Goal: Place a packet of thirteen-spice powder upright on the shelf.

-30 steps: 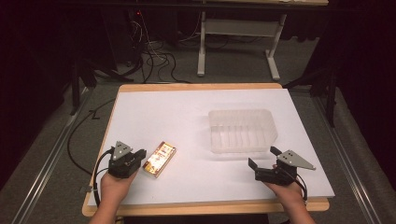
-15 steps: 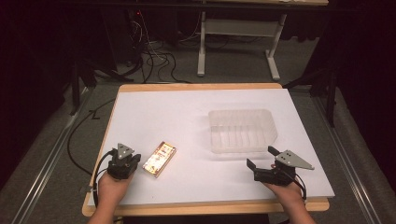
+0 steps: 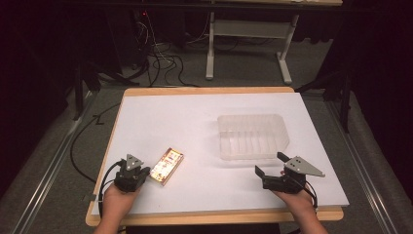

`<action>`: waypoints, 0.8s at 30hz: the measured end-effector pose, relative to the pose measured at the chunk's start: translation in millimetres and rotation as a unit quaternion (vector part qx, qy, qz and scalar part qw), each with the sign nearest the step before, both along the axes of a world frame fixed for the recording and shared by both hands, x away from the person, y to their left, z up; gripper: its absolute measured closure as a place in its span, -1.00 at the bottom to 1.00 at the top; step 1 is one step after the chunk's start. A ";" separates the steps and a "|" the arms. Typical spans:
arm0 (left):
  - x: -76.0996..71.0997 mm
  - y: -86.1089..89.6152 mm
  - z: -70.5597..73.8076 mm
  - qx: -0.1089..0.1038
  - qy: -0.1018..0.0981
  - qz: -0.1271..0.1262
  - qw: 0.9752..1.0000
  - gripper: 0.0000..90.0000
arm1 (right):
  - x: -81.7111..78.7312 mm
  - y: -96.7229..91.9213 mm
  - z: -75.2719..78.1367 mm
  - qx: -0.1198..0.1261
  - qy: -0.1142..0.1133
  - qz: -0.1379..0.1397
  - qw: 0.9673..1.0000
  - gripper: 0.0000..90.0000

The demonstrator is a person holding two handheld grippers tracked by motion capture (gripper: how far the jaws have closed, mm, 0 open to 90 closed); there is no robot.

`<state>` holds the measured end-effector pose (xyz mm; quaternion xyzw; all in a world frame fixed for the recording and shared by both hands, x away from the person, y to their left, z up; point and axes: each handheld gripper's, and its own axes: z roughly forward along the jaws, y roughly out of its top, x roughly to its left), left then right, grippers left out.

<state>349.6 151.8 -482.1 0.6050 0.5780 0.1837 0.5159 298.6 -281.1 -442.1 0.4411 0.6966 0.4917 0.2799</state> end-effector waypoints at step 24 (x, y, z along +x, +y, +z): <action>-2.8 -13.5 8.6 -0.016 0.004 -0.004 1.000 0.92 | -1.7 0.6 0.5 -0.006 -0.008 0.001 1.000 -0.91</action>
